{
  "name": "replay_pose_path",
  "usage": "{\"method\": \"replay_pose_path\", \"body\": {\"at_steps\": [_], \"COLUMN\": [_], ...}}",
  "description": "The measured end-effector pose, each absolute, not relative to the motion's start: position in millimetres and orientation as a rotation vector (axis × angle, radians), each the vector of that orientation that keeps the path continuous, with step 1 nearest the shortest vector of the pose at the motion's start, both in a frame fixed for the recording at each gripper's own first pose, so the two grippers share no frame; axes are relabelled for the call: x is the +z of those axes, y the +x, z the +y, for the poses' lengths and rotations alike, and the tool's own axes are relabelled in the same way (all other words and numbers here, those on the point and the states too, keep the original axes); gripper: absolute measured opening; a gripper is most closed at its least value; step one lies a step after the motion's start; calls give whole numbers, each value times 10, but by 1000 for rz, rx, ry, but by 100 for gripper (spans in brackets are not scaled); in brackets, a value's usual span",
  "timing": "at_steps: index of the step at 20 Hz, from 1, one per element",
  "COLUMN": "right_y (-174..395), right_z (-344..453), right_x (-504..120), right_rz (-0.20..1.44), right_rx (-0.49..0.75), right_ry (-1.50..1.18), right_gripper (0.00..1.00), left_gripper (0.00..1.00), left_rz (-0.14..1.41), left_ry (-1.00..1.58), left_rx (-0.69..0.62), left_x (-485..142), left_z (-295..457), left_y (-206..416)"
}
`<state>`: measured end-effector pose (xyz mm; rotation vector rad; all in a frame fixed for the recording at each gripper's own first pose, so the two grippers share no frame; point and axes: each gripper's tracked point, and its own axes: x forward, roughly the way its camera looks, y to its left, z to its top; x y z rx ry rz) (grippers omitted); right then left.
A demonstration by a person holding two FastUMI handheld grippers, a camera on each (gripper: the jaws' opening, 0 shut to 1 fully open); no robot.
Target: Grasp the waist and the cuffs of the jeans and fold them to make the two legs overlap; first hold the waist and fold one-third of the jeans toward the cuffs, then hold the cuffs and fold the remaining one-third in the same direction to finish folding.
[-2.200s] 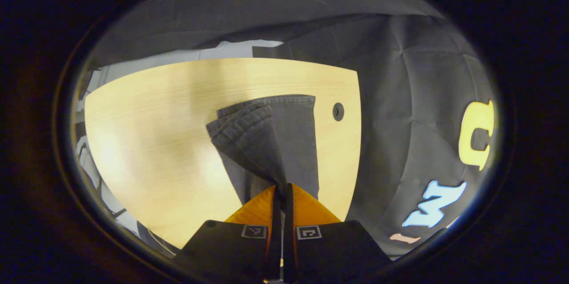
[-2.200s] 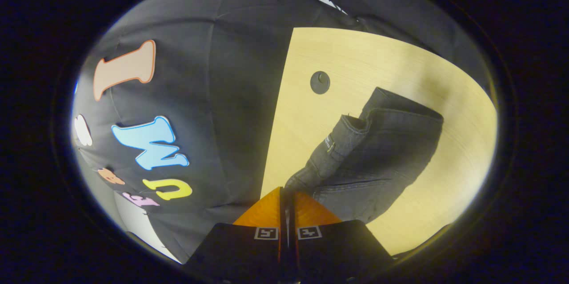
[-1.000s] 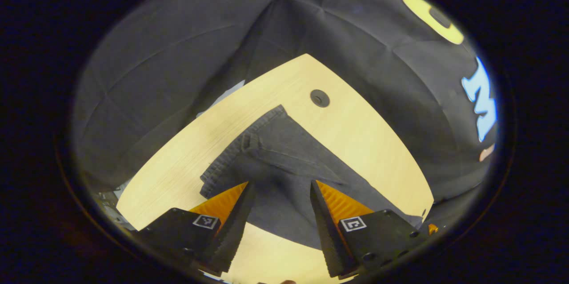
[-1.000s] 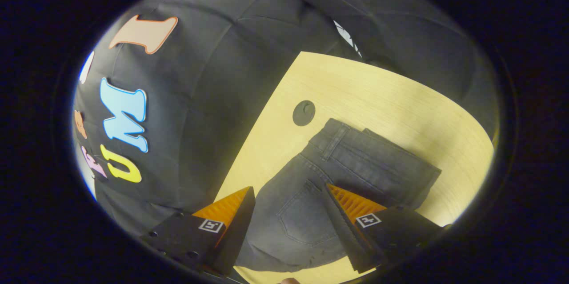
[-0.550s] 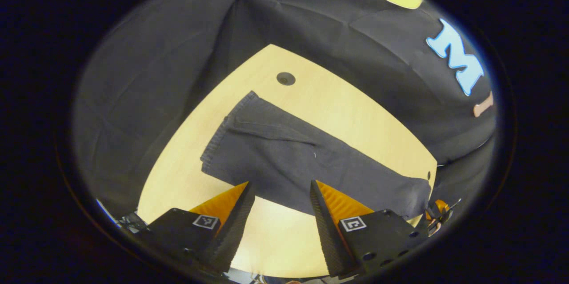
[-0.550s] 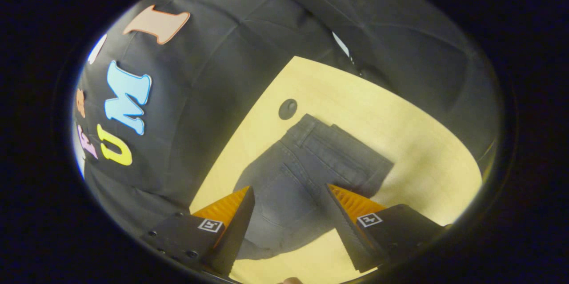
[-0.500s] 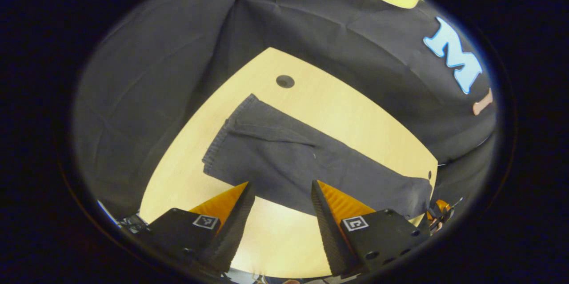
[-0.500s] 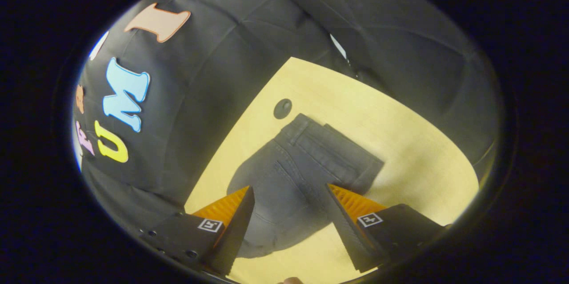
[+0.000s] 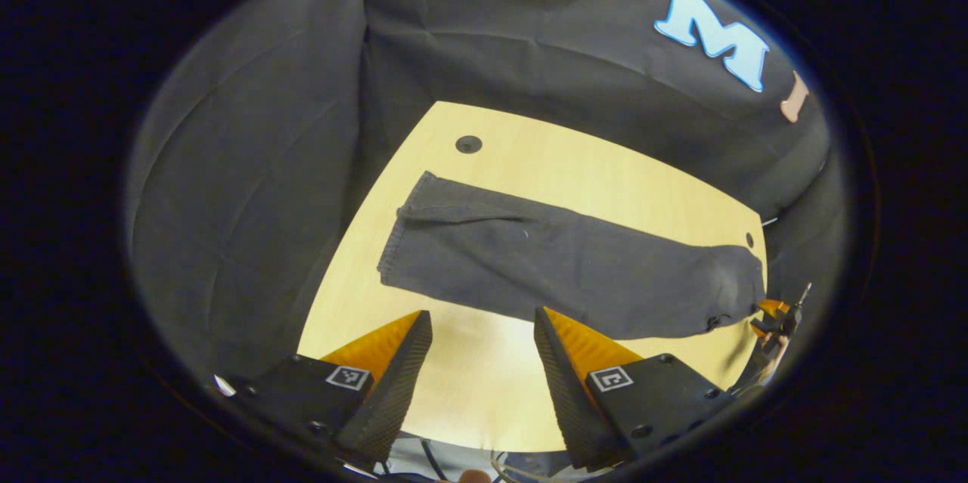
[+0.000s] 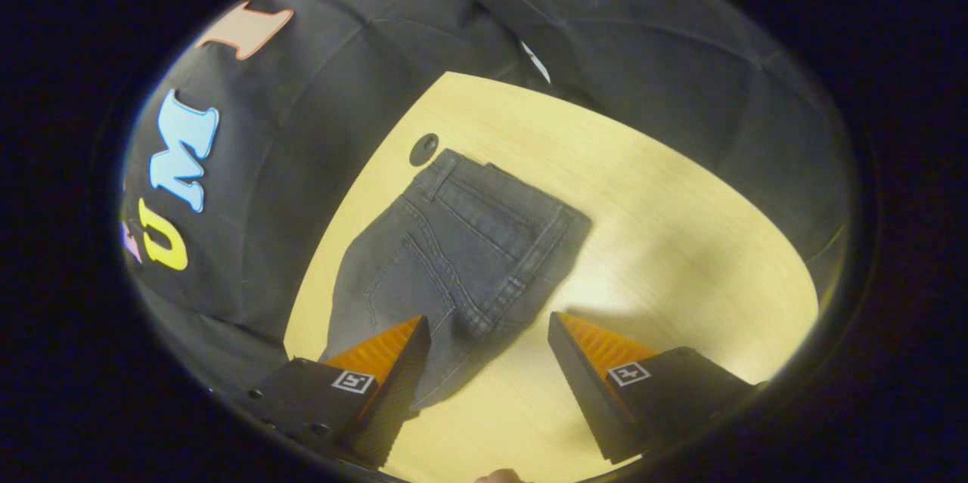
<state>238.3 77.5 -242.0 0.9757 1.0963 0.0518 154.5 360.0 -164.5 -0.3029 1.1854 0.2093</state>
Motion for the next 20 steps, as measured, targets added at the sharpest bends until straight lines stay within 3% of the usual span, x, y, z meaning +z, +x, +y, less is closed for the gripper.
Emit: {"method": "replay_pose_path", "body": {"at_steps": [8,9,10,11,15,16,18,20], "right_y": [2629,2669,2686,2671,2706,2711,2660,2623], "right_z": [907,904,903,889,869,862,850,791], "right_x": [-2481,-2493,-2538,-2607,-2536,-2469,-2351,-2187], "right_rz": [1015,1006,998,1002,948,930,905,860], "right_rx": [-54,-70,-82,-103,-97,-85,-38,7], "right_ry": [1216,1234,1236,1221,1199,1180,1080,945], "right_gripper": [95,94,84,87,35,19,13,7], "left_gripper": [94,92,92,92,90,95,90,92], "left_rz": [827,787,754,730,674,656,595,538], "left_ry": [-318,-319,-315,-314,-297,-285,-265,-256], "left_rx": [224,227,224,220,205,209,216,222], "left_x": [-1181,-1115,-1080,-1063,-1040,-1027,-943,-851], "left_z": [3829,3878,3913,3938,3953,3959,3969,3954], "left_y": [2042,2061,2064,2058,2027,2036,2066,2017]}}
